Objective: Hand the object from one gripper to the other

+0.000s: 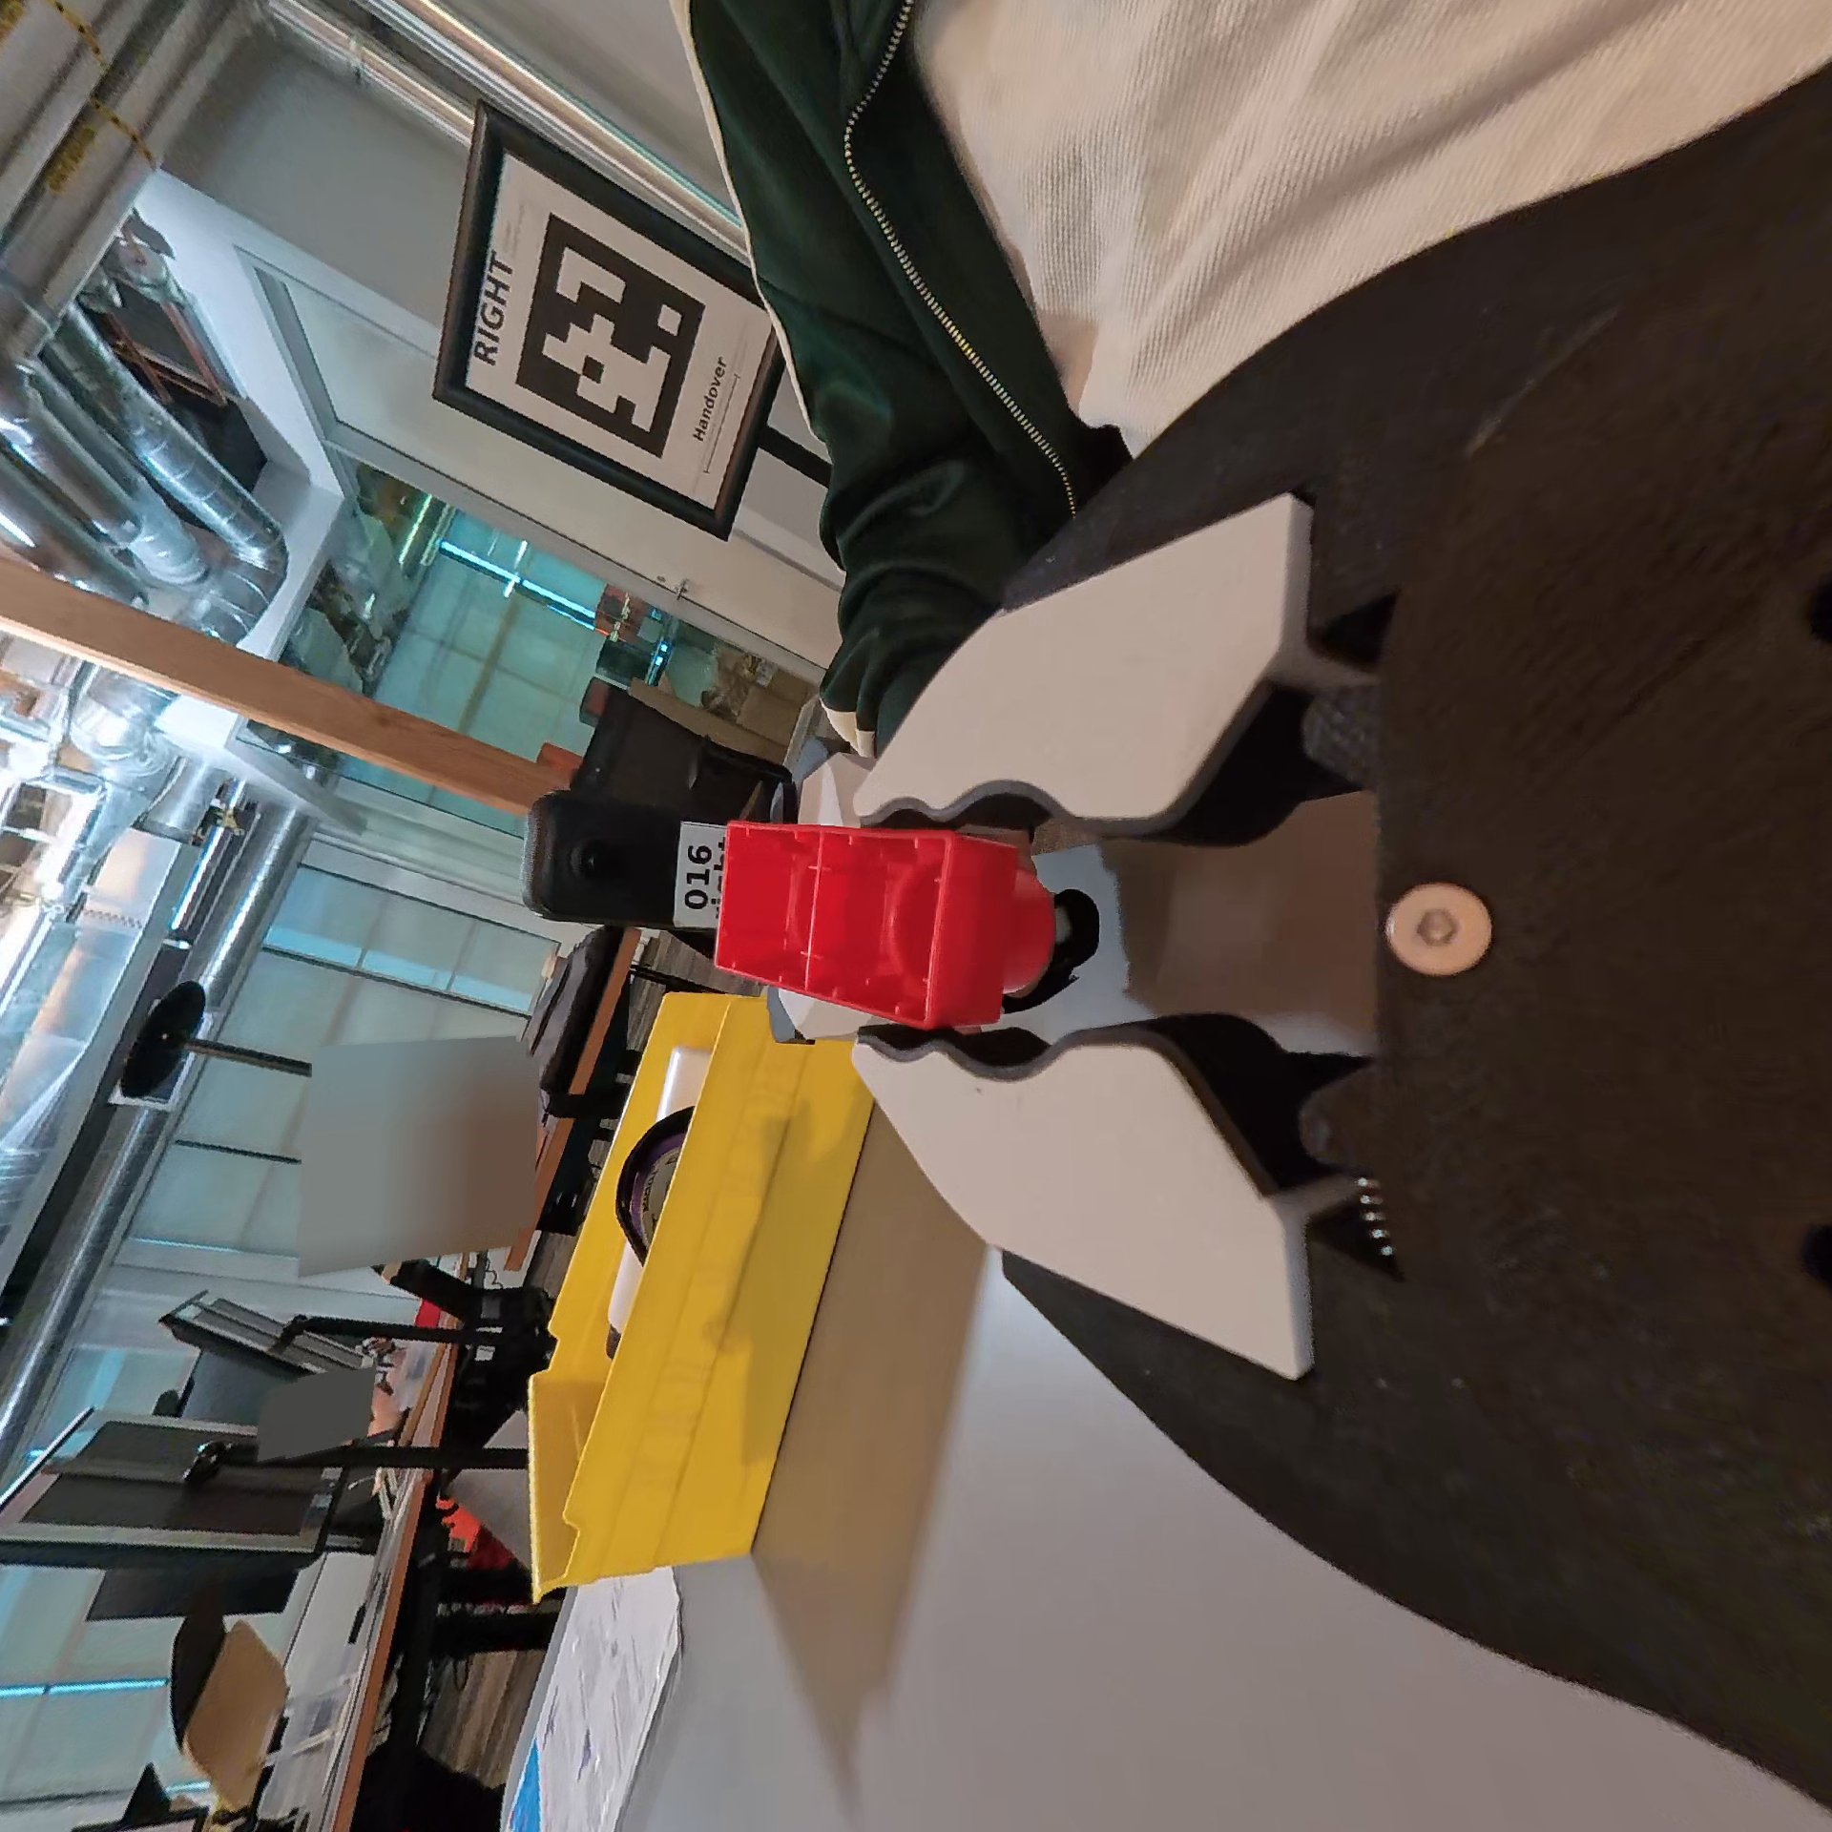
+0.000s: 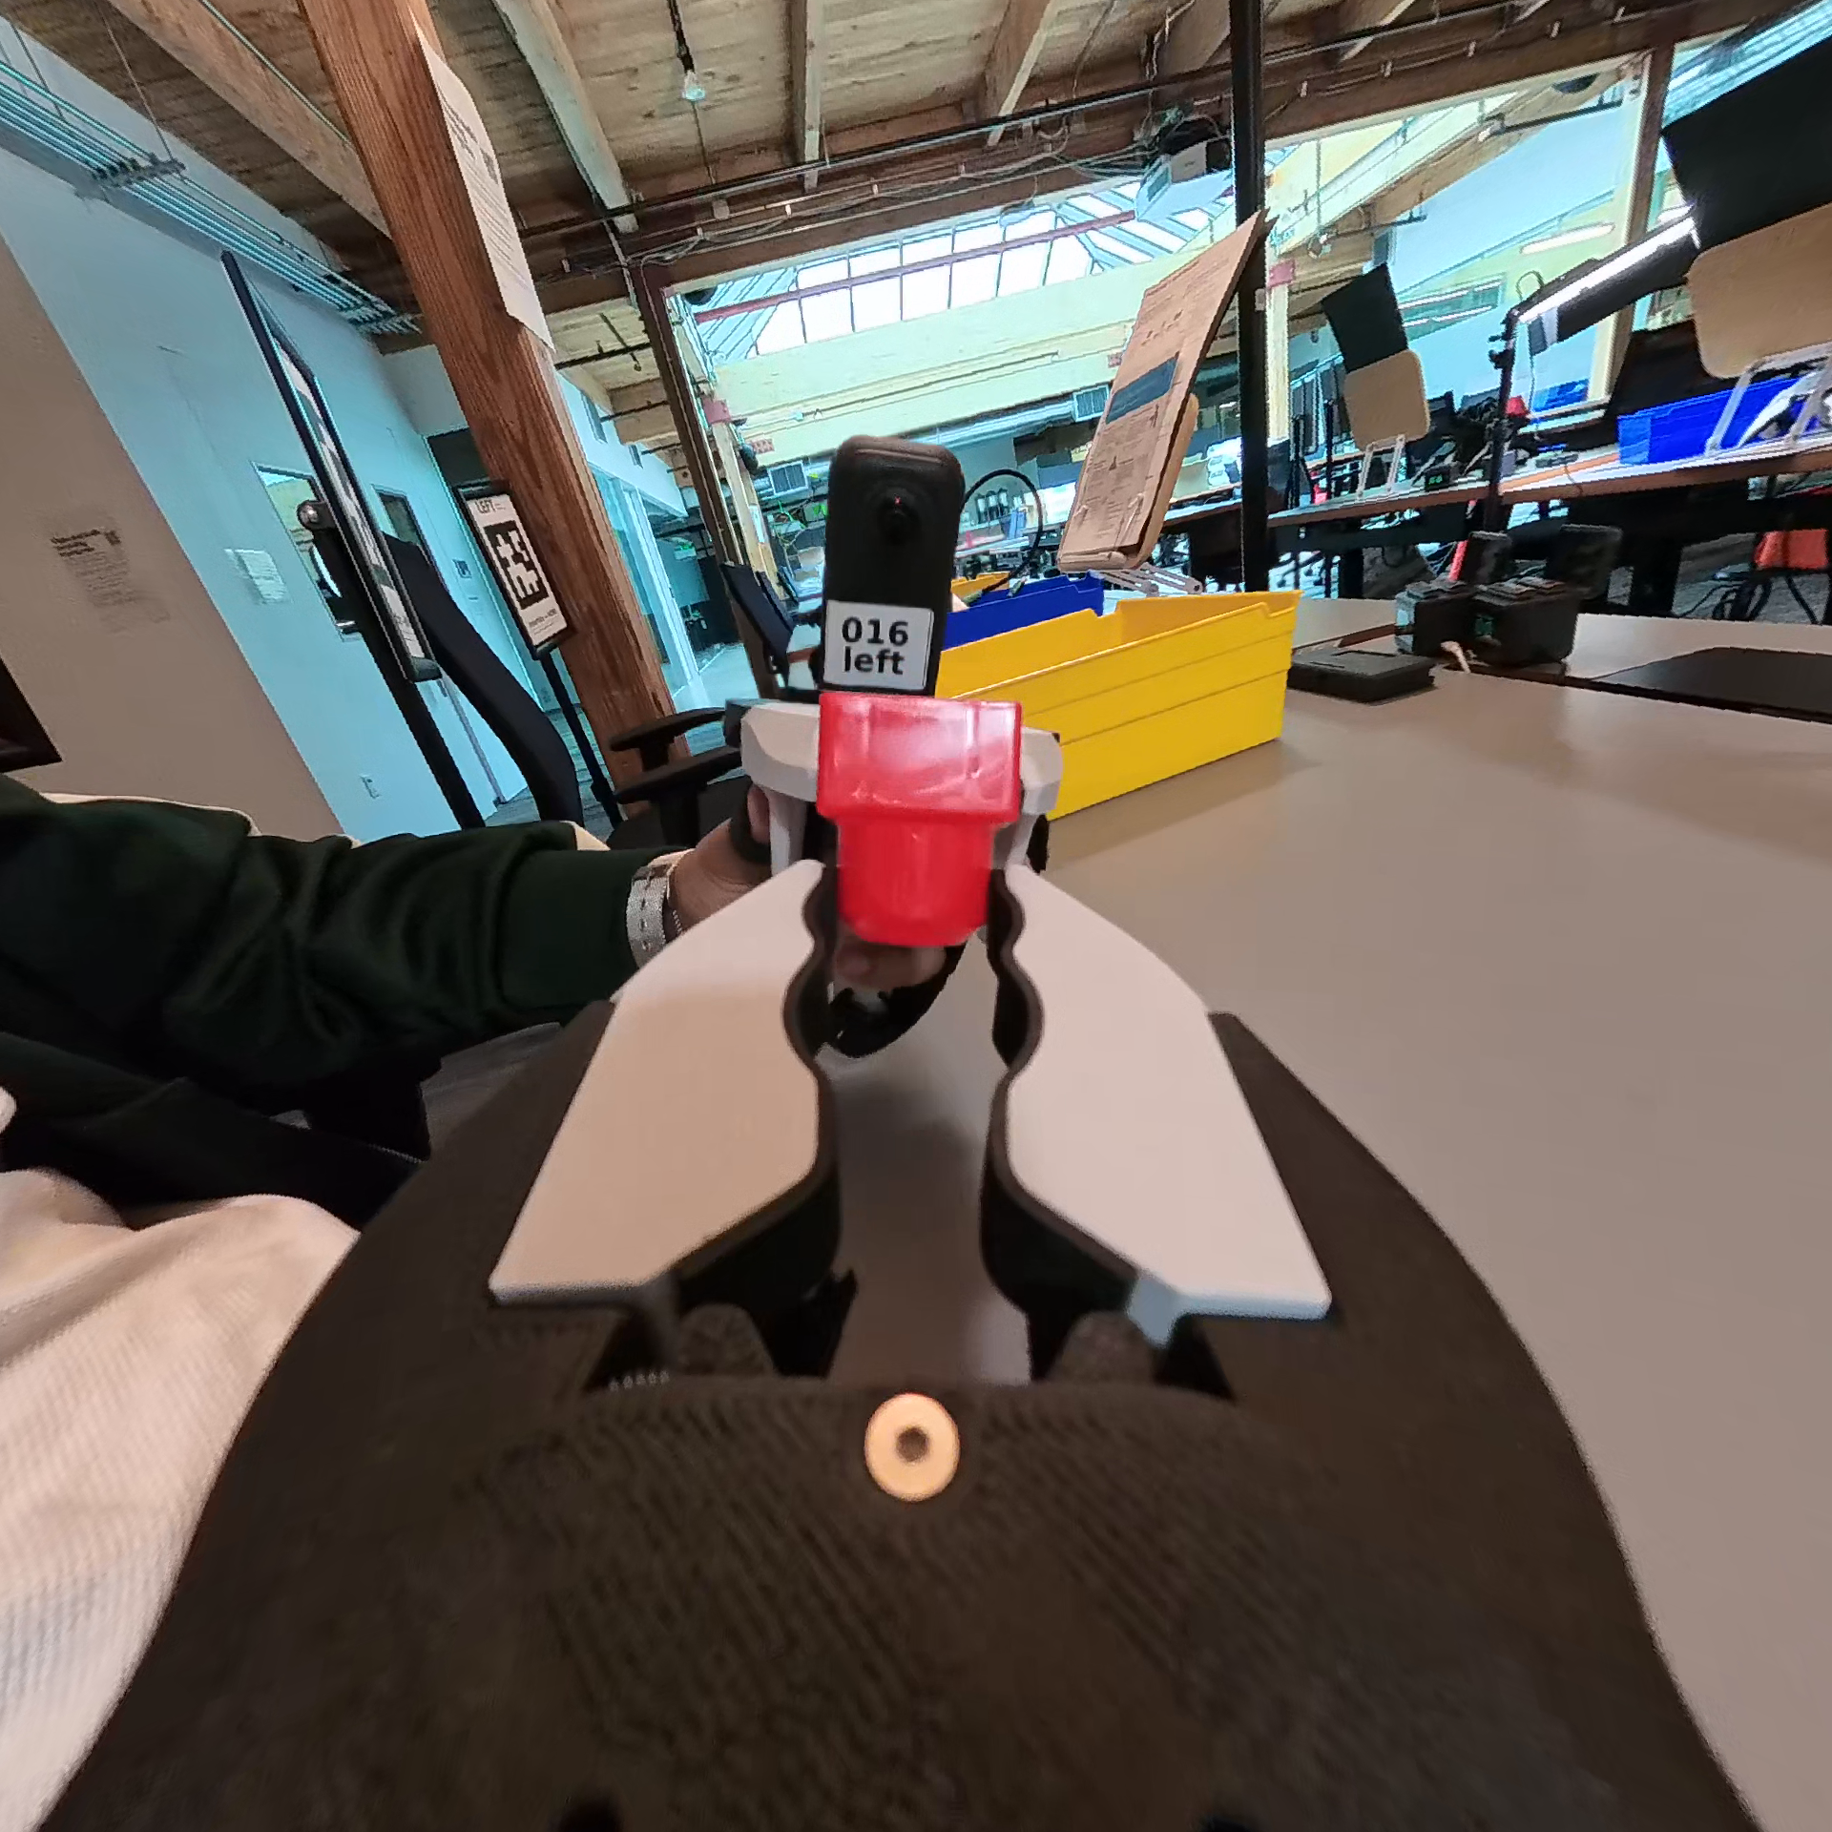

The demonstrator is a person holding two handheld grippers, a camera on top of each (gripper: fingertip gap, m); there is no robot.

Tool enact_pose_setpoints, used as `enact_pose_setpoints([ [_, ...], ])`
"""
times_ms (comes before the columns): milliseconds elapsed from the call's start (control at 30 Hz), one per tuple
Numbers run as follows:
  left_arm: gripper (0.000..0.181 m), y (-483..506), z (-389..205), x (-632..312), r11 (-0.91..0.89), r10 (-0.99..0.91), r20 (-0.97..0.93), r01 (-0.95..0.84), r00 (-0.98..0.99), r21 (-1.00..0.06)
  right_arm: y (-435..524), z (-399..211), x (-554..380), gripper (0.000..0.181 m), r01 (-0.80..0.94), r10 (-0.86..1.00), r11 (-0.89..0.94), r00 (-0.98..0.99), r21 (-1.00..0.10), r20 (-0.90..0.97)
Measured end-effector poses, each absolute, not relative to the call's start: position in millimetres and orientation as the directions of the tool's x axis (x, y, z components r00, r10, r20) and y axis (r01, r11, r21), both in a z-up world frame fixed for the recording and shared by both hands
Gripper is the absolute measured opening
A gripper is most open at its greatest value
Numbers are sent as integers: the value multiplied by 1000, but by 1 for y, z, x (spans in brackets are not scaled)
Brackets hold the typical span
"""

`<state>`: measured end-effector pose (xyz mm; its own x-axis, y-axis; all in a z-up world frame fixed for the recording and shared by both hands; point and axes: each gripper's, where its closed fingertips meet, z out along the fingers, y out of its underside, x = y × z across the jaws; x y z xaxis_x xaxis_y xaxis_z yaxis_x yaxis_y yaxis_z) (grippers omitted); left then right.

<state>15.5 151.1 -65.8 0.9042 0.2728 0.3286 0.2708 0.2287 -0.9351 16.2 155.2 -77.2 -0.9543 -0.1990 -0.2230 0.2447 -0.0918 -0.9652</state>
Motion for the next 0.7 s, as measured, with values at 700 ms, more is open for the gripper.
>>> enact_pose_setpoints([
  [700, 35, 149, -96, 8, -3, 409, 248, 273, 878, -962, 152, -97, 6, 46, 167, -146, 29, -975, -985, -170],
])
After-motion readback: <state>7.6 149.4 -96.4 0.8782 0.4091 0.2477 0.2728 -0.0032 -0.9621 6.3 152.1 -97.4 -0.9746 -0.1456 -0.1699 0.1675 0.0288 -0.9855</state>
